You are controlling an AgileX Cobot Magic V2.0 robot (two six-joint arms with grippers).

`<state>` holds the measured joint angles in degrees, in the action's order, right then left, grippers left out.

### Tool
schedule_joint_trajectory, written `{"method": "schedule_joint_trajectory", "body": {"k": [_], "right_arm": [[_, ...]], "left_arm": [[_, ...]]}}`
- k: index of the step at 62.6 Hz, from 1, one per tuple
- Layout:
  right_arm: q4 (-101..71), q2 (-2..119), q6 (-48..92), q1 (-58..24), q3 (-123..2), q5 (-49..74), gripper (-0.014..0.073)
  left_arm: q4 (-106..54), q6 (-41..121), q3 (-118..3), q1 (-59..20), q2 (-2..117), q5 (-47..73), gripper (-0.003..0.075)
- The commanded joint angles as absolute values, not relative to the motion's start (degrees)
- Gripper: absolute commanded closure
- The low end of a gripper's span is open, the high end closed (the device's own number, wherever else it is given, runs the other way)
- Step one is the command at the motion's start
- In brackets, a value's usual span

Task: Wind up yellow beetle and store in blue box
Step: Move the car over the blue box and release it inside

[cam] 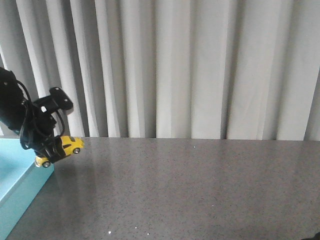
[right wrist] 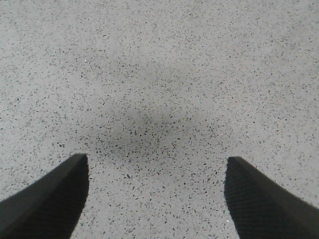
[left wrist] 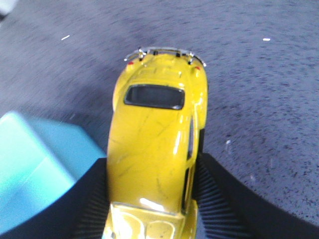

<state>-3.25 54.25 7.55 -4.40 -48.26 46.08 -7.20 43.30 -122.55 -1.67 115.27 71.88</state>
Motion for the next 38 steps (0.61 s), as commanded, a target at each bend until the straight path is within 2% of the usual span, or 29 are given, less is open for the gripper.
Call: {"method": "schedule_joint_trajectory", "body": {"k": [1, 23, 38], "right_arm": [[-3.2, 53.5, 7.6, -4.3, -49.7, 43.1, 0.0046], [-3.2, 53.5, 7.6, -4.3, -49.7, 43.0, 0.0046], [-3.2, 53.5, 7.6, -4.3, -49.7, 43.0, 0.0046]], "left_arm": [[-3.6, 33.9, -124.3, -0.1, 109.6, 70.3, 0.0470], [-1.8, 21.6, -124.0, 12.8, 109.2, 71.5, 0.0470], [-1.8, 17.9, -124.0, 16.6, 113.8, 71.2, 0.0470]]}}
